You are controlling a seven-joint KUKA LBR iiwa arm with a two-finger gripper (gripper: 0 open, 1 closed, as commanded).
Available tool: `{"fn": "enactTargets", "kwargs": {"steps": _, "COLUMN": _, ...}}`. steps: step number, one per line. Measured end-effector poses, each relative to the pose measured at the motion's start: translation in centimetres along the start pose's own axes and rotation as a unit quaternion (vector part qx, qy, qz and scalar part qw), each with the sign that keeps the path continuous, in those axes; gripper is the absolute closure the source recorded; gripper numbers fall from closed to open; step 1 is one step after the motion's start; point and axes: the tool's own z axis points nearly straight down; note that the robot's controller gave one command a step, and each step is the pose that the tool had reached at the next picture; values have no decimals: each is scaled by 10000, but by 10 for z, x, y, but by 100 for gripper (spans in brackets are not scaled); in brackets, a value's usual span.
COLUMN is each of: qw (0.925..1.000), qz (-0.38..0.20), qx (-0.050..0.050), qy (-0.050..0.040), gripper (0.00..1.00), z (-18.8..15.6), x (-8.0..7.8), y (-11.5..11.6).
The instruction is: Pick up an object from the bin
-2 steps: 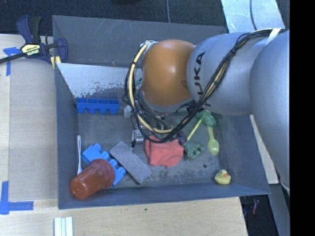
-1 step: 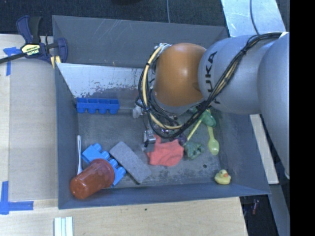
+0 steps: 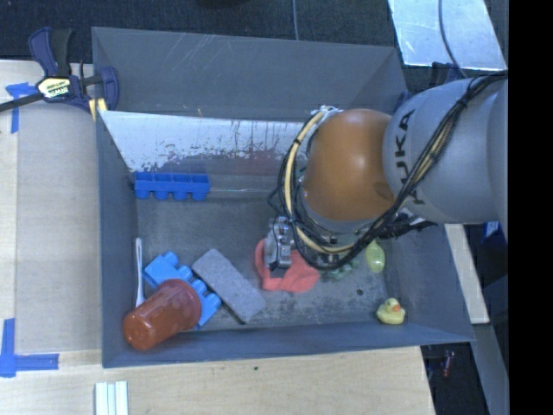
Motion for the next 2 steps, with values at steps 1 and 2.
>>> {"fn": "enactTargets", "kwargs": {"steps": 1, "qw": 10000, "qz": 5, "qx": 0, "qy": 0, "gripper": 0, "z": 0, "x": 0, "y": 0}}
{"fn": "enactTargets", "kwargs": {"steps": 2, "qw": 10000, "qz": 6, "qx": 0, "qy": 0, "gripper": 0, "z": 0, "x": 0, "y": 0}}
